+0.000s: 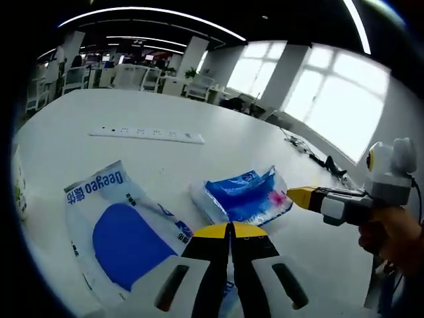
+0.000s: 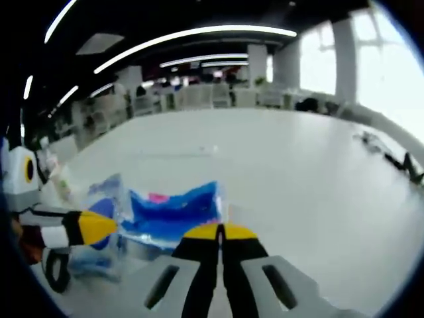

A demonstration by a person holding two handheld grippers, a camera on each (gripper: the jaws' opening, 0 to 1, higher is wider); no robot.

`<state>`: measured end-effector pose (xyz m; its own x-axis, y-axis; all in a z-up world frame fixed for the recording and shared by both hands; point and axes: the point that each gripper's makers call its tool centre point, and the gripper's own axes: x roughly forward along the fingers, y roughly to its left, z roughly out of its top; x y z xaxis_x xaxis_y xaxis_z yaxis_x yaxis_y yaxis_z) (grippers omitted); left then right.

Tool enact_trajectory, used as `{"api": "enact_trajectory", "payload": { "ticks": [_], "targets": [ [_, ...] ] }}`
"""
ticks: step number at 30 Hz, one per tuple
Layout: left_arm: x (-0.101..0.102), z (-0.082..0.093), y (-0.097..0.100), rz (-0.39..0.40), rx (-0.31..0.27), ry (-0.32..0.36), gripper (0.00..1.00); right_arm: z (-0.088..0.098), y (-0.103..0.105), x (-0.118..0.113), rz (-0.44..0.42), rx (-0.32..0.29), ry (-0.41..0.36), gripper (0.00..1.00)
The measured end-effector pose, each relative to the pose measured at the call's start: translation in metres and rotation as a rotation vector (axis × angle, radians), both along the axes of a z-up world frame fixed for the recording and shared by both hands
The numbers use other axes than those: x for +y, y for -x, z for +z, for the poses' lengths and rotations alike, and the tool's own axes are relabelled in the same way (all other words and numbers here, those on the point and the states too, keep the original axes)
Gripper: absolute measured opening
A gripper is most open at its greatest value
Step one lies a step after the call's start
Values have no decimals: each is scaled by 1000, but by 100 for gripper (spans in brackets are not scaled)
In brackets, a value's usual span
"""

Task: Arrange the tabletop items into an orderly group along one side of the table until the central work area is clear of visible clutter.

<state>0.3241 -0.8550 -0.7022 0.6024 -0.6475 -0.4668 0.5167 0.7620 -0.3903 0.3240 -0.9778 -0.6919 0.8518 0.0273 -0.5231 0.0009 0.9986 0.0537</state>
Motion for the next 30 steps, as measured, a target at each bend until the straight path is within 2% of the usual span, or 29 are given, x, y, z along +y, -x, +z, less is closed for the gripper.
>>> {"api": "enact_trajectory", "payload": {
  "ticks": [9, 12, 23, 30],
  "targets": [
    [-1, -12, 4, 6, 65, 7, 0, -18, 3, -2, -9, 36, -32, 0],
    [0, -16, 4, 32, 109, 20, 0, -22, 3, 0, -4, 51, -33, 0],
    [0, -29, 8, 20, 131, -16, 0, -29, 6, -1, 6, 82, -5, 0],
    [0, -28, 6, 22, 125, -14, 0, -32, 7, -2, 3, 91, -4, 0]
  ]
}}
